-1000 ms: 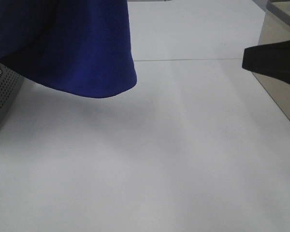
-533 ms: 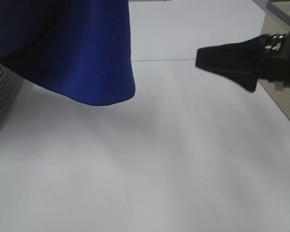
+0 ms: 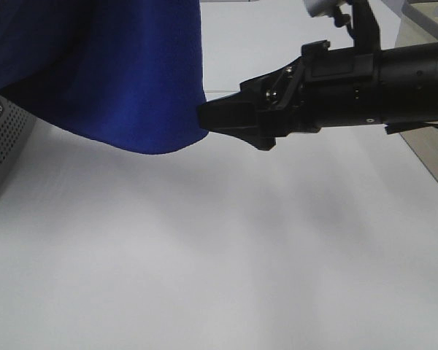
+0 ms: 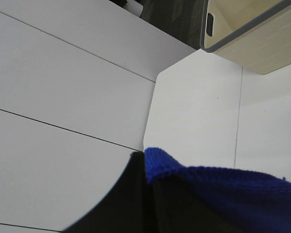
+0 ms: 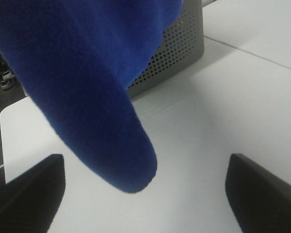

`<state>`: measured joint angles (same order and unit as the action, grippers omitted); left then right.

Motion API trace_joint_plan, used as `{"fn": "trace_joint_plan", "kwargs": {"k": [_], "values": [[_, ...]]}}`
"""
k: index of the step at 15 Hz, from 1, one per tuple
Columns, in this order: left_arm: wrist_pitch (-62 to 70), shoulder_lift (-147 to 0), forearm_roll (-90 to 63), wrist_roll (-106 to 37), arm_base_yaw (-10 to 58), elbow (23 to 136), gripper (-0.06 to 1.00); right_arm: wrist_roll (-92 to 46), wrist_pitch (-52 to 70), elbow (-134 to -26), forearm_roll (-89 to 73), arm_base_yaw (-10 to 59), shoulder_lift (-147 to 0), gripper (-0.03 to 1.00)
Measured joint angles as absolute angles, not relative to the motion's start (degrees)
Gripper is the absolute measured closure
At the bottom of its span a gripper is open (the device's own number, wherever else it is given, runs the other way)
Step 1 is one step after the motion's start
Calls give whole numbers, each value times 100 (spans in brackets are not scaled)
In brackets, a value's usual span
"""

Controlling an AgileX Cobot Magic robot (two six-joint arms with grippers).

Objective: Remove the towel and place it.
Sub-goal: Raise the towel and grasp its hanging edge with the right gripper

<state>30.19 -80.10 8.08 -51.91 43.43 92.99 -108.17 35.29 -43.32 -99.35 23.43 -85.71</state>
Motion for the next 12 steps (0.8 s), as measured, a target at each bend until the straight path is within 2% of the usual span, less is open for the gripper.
{"fn": "trace_joint_plan", "kwargs": {"k": [5,8,9,10,11,12], "values": [[3019,-8010,739,-5191,4343,9299,94,-11184,3466,-4664,-9941,2991,-9013,12],[3019,-8010,705,-5191,4343,9299,94,-11190,3421,-4796,-9947,3037,-9058,21],[3019,-8010,699,-5185,4343,9299,94,-11144,3438,-4801,-9947,3037,-9058,38],[3019,-8010,699,-5185,4343,9299,94,-11144,3438,-4801,-9947,3037,-9058,38],[3019,-8010,699,-5174,4343,9299,94,-10978,3438,-4801,-9947,3037,-9058,52],[3019,-8016,699,-5117,4343,9299,94,-10451,3443,-4801,-9924,3037,-9036,81]]}}
